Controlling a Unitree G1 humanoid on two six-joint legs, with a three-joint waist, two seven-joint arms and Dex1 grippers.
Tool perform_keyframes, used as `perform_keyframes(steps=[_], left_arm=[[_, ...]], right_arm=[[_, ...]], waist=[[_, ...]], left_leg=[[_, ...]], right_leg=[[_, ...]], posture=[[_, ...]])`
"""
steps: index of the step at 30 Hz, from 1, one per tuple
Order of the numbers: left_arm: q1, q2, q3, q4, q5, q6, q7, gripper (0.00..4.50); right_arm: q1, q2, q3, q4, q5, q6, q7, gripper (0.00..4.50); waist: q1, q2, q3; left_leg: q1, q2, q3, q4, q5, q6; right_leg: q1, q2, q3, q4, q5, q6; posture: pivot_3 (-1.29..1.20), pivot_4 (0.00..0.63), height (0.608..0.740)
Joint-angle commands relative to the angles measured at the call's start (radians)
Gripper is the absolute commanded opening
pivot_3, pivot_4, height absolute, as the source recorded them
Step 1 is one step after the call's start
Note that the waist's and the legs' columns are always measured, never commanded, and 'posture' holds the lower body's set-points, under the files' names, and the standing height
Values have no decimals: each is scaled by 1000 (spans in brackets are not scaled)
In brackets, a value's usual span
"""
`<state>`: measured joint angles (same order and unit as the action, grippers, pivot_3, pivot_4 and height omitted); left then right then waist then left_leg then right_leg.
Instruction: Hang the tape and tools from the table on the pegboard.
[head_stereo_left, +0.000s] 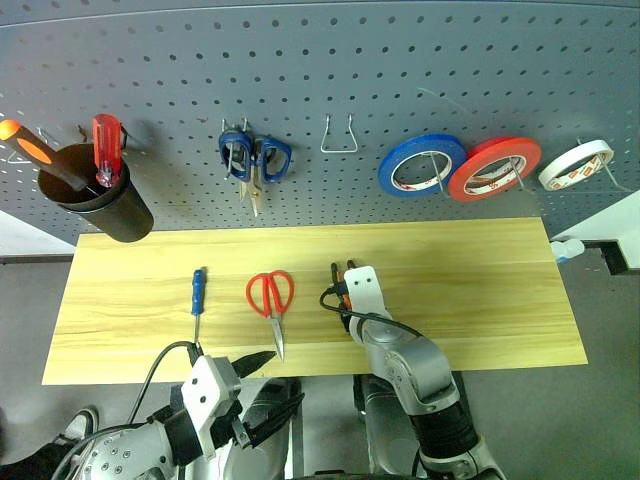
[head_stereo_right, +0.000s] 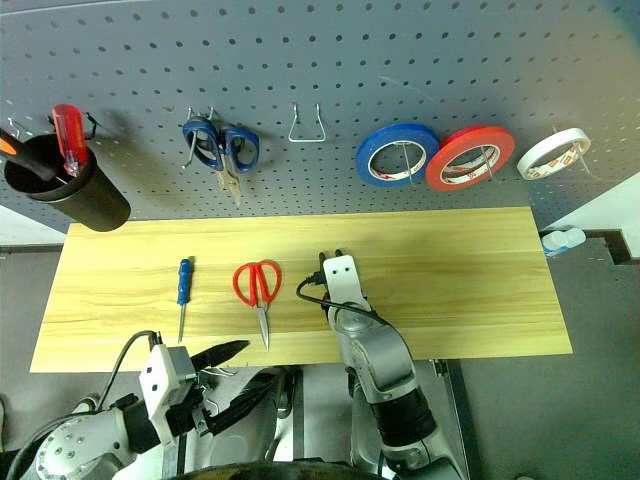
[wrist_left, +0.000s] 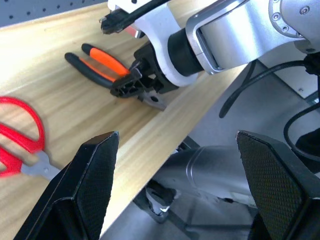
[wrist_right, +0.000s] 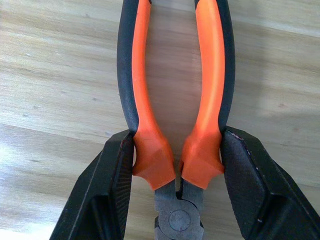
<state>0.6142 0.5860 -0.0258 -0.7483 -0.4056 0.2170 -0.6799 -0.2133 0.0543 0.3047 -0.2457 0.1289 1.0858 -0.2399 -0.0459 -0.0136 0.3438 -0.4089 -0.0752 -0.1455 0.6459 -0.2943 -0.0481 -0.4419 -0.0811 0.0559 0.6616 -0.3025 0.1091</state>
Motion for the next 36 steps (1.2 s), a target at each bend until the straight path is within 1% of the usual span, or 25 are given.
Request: perform_keyframes(steps=[1,8,16,19,25,27,28,32,36], left_arm=[[-9,-3,-15,7,-10,-2,-15,3920],[-72,-10,-26,55,-6,-9,-29,3920],[-134,-13,-17,110,-7,-23,-48,3920],[-140,-5,4,118,-14,-27,-57,3920],[-131,7,93,121,-56,-27,-77,3920],[-132,-4,115,117,-74,-32,-79,3920],[-136,-10,128,116,-88,-27,-75,3920],[-135,-14,144,120,-103,-38,-96,3920],[-153,-22,128,135,-95,-44,-104,3920]], right_arm=[[20,65,15,-105,24,15,34,2226],[29,21,26,-173,32,35,97,2226],[94,-88,5,-352,66,81,218,2226],[131,-156,-39,-425,80,86,265,2226],[181,-216,-122,-473,88,77,306,2226],[196,-236,-140,-484,92,65,324,2226],[202,-252,-147,-489,98,54,341,2226],[234,-338,-233,-536,172,-38,489,2226],[240,-372,-297,-549,233,-87,564,2226]], waist=[[1,0,0],[0,-1,-1],[2,-3,-2],[3,-3,-4],[3,-6,-9],[3,-7,-11],[3,-8,-14],[5,-9,-23],[3,-9,-35]], left_leg=[[0,0,0,0,0,0],[0,0,0,1,1,-2],[0,0,1,2,2,-4],[0,0,0,2,3,-5],[0,0,1,3,4,-6],[0,0,1,3,4,-7],[0,0,1,3,4,-7],[0,-1,2,4,4,-7],[1,0,2,5,4,-7]], right_leg=[[0,0,0,0,0,0],[0,0,0,1,0,0],[0,0,0,2,0,0],[-1,0,-1,3,0,0],[-1,0,-1,4,0,0],[-1,0,-1,4,0,0],[-1,0,-1,4,0,0],[0,0,-1,4,0,0],[0,0,-1,6,1,0]], posture=[[29,368,723],[27,342,723],[26,308,723],[24,296,723],[31,278,723],[30,270,723],[30,268,723],[24,260,723],[24,251,723]])
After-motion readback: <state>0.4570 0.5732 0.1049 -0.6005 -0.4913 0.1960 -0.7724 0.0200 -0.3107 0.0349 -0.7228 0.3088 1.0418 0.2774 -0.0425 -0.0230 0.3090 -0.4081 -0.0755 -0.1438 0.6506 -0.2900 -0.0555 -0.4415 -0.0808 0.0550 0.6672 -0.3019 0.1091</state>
